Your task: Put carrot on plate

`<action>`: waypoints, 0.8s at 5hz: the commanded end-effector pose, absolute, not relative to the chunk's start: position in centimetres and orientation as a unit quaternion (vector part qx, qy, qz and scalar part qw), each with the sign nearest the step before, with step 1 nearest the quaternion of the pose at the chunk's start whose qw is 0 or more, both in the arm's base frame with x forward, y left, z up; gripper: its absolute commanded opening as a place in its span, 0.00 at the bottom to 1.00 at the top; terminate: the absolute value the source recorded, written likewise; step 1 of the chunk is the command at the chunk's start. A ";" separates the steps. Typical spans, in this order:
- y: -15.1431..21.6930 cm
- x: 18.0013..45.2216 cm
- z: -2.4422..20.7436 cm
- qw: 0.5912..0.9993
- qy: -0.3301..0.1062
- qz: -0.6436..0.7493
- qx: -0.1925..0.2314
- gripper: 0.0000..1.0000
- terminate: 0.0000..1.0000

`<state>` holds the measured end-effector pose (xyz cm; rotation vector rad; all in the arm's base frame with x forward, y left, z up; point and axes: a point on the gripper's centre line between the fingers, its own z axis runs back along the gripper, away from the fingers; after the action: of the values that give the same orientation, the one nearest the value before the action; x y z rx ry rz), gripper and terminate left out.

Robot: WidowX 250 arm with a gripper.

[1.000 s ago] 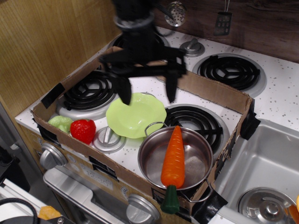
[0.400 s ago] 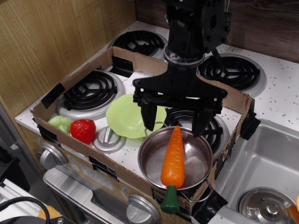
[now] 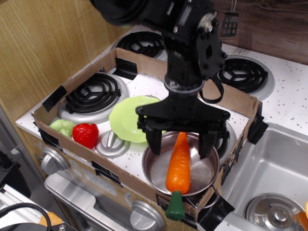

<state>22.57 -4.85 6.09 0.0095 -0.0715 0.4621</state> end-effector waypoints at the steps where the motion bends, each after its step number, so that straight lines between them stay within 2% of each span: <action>1: -4.4 23.4 4.0 0.972 -0.052 0.227 -0.012 1.00 0.00; 2: -4.2 23.4 3.4 0.973 -0.055 0.222 -0.017 0.00 0.00; 3: -4.1 23.6 4.6 0.974 -0.049 0.221 -0.009 0.00 0.00; 4: -4.2 24.1 6.1 0.970 -0.003 0.232 -0.068 0.00 0.00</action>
<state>23.07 -4.01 5.26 -0.1251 0.0453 0.4669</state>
